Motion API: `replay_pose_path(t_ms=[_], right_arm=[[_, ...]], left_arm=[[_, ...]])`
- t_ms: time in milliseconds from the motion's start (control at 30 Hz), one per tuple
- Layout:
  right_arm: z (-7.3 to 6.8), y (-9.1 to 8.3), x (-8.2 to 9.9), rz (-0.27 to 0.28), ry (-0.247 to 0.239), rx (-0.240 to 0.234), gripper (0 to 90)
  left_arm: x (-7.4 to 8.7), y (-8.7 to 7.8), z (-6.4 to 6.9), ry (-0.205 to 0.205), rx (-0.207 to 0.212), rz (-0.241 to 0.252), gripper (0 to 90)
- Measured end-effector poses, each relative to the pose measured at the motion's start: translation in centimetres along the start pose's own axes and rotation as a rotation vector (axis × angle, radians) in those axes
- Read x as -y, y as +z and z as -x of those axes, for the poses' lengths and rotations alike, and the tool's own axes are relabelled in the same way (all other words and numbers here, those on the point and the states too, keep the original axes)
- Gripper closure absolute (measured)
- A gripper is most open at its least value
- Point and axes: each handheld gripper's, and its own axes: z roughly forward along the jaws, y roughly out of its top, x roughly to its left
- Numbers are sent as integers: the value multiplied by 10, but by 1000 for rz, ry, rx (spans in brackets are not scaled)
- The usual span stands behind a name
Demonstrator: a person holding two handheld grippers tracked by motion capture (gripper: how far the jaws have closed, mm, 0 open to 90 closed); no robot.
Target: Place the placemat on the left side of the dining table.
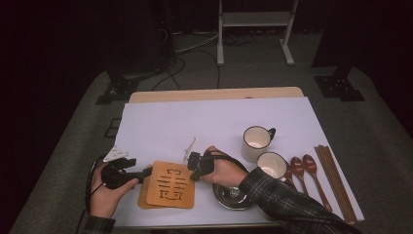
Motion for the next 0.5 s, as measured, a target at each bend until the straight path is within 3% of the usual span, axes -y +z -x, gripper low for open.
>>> replay_pose_path(t_ms=[500], right_arm=[[-1, 0, 0, -3, 0, 2, 895]], left_arm=[[8, 13, 17, 15, 68, -32, 210]])
